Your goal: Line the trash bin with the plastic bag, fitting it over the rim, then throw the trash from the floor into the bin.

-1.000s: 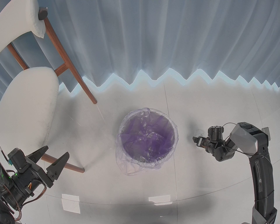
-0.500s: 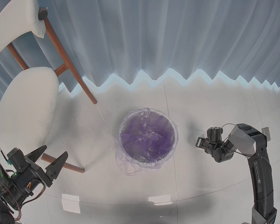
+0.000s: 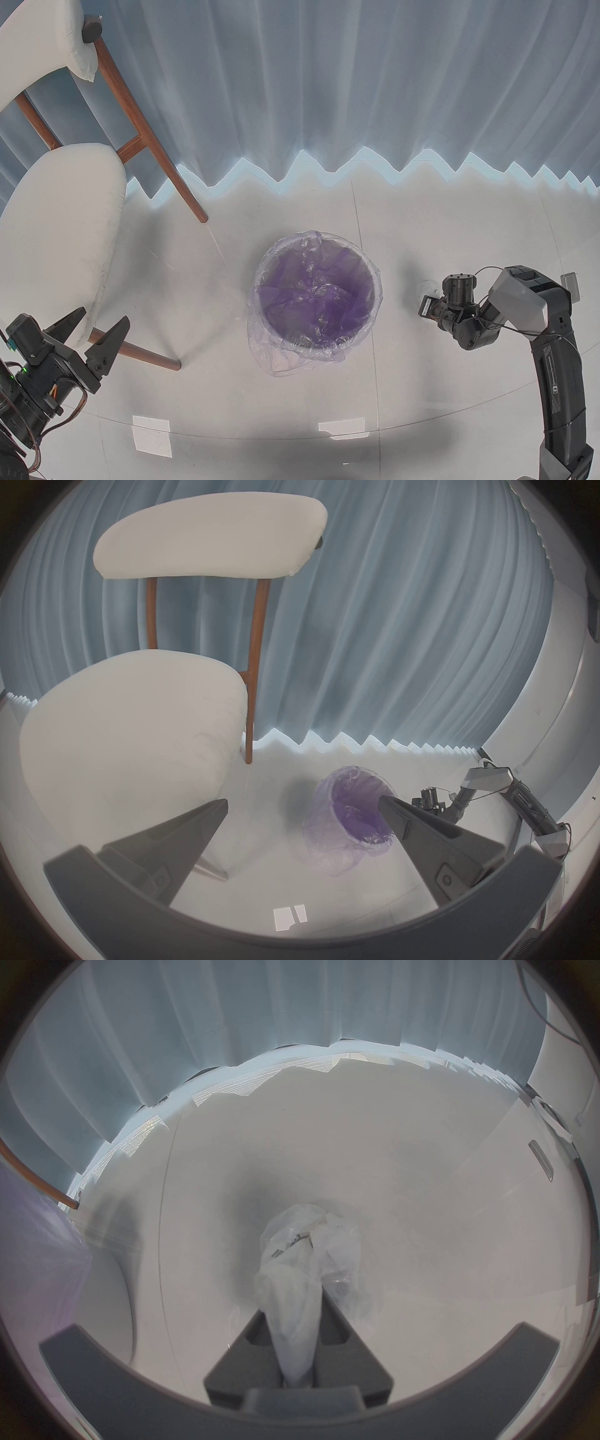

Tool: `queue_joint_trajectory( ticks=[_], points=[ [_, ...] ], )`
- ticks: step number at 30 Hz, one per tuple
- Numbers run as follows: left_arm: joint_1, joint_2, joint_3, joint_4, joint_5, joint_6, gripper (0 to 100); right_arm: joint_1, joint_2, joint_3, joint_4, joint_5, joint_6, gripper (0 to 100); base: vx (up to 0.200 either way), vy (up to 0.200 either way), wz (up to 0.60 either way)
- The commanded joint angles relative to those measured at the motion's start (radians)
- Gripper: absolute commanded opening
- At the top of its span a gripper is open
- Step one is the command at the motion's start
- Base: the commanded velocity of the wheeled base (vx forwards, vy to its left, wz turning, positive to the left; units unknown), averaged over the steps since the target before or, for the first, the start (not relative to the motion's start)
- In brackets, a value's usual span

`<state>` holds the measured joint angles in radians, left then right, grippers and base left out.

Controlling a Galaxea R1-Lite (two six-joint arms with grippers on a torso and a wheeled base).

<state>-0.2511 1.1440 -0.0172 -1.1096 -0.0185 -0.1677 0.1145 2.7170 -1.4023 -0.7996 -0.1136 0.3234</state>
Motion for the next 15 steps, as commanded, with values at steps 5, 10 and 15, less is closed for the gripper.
queue_joint_trajectory(
  ticks=[5, 10, 15],
  points=[
    [0.104, -0.139, 0.017, 0.016, 0.003, -0.007, 100, 0.001, -0.057, 0.088, -0.035, -0.003, 0.000, 0, 0.000, 0.000, 0.00],
    [0.101, -0.293, 0.017, 0.186, 0.002, 0.000, 100, 0.002, -0.102, 0.189, -0.102, -0.012, -0.004, 0, 0.000, 0.000, 0.00],
    [0.105, -0.481, 0.017, 0.366, 0.005, 0.000, 100, 0.001, -0.145, 0.295, -0.168, -0.018, -0.001, 0, 0.000, 0.000, 0.00]
  ],
)
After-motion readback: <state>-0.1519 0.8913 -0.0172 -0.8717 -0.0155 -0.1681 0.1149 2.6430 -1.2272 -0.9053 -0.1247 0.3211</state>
